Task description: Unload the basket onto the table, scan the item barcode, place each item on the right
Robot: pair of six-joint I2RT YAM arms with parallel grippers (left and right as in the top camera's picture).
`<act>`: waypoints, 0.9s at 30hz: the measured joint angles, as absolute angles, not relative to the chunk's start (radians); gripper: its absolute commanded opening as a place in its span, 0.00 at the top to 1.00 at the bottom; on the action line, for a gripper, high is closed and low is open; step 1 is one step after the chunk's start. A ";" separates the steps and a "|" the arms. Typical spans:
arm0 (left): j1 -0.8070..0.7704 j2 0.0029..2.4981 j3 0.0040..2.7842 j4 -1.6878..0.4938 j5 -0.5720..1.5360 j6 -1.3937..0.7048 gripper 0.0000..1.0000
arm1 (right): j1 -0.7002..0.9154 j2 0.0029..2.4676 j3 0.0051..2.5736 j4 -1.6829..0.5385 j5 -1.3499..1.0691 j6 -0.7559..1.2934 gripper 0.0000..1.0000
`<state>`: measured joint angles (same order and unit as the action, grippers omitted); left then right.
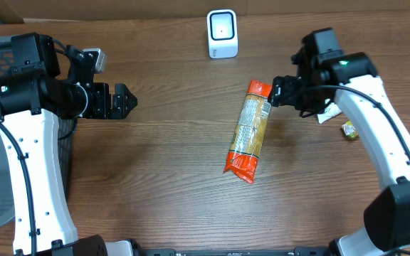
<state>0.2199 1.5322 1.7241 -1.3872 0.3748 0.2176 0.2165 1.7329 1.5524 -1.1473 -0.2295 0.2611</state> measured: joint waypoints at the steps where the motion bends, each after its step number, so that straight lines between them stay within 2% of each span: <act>1: 0.220 1.532 1.724 -1.387 0.375 0.218 0.00 | 0.220 1.731 1.552 -1.147 -0.234 0.260 0.21; 5: 0.220 1.532 1.724 -1.388 0.375 0.218 0.00 | 0.302 1.735 1.514 -1.108 -0.204 0.279 0.21; 13: 0.220 1.532 1.724 -1.387 0.375 0.218 0.00 | 0.611 1.795 1.491 -1.033 0.081 0.383 0.20; 16: 0.220 1.532 1.724 -1.387 0.374 0.218 0.00 | 0.683 1.839 1.491 -1.022 0.172 0.423 0.17; 21: 0.220 1.532 1.724 -1.387 0.374 0.218 0.00 | 0.680 1.895 1.487 -1.024 0.179 0.479 0.16; 27: 0.220 1.532 1.724 -1.387 0.374 0.218 0.00 | 0.515 1.901 1.472 -1.026 -0.014 0.458 0.16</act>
<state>0.2199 1.5322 1.7241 -1.3872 0.3744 0.2176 0.5152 1.9011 1.4715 -1.0264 -0.0143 0.4583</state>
